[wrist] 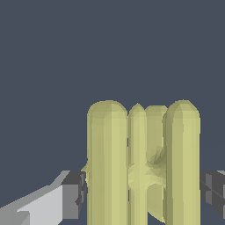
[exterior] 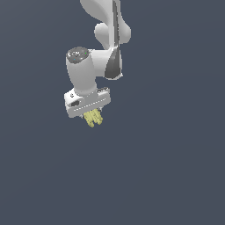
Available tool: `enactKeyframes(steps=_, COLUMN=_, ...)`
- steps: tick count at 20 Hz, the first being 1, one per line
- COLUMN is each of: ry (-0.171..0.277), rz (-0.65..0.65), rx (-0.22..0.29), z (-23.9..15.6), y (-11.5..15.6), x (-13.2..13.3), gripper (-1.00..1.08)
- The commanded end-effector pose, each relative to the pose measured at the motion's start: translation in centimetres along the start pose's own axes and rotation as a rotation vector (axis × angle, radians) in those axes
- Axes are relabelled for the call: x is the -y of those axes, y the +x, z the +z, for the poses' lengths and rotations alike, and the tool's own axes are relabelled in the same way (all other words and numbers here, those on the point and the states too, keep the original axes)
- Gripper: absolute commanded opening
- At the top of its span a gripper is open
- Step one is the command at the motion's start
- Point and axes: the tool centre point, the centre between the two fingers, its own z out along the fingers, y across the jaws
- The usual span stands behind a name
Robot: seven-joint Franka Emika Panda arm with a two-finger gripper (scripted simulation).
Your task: Pick up the object and move it to a goal position.
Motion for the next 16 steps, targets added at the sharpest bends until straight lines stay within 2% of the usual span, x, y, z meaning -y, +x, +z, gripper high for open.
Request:
enactKeyframes(steps=1, ry=0.001, rz=0.0, rx=0.0, z=-2.2, y=-1.8, x=-0.9, gripper=-1.0)
enactKeyframes(steps=9, ry=0.001, rz=0.0, rx=-0.001, z=-7.6, y=-6.1, x=-3.4, gripper=-1.0)
enactKeyframes(steps=16, ry=0.002, rz=0.0, rx=0.0, z=-9.8, y=-7.8, x=-4.5, gripper=-1.0)
